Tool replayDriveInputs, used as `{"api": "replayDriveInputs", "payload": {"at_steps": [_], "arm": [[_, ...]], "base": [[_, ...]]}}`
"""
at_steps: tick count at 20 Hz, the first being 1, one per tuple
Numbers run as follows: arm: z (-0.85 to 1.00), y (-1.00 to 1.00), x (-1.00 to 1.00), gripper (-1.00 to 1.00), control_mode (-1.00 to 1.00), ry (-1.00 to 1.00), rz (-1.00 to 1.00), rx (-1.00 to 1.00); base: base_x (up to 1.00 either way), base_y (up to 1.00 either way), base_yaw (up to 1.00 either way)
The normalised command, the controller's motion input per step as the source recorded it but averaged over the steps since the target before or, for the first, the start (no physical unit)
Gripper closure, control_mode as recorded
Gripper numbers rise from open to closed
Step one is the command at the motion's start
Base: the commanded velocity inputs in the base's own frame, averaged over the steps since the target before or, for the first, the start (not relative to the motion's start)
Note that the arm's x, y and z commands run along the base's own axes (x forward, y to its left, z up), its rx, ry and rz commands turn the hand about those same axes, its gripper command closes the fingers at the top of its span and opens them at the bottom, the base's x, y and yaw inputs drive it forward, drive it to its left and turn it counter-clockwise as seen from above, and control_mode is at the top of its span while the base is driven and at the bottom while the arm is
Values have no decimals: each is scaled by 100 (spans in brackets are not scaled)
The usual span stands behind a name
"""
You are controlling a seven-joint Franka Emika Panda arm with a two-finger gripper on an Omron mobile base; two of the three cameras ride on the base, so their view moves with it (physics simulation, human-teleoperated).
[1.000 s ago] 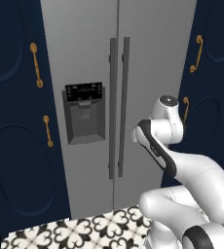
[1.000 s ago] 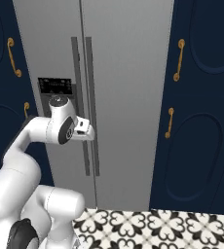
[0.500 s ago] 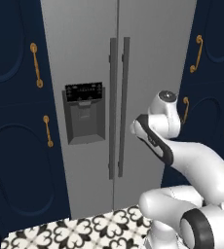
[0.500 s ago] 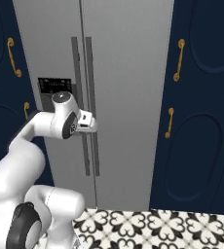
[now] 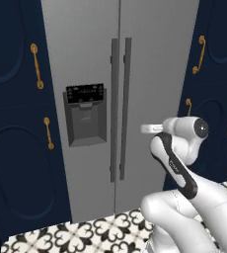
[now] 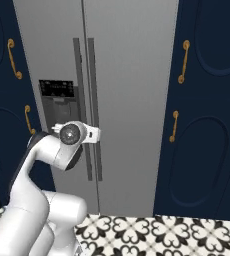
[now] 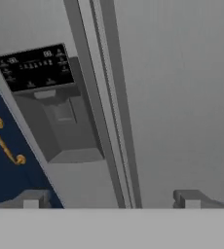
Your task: Grab a lemon wedge from the fridge and one ice cube from the ice bowl, and put them in the glass of lemonade.
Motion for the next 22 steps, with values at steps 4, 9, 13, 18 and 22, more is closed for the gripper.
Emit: {"api": "replayDriveInputs", "payload": {"at_steps": [4, 9, 13, 18, 22], "arm": [[6, 0, 12, -100, -100, -33, 1, 2], [0, 3, 55, -100, -100, -11, 0, 0], [-12, 21, 77, -100, -100, -10, 0, 0], [-11, 6, 33, -100, -100, -3, 0, -1], [0, 0, 39, -100, -100, 0, 0, 0]], "base": [[0, 0, 0], [0, 0, 0], [0, 0, 0], [0, 0, 0], [0, 0, 0]]}}
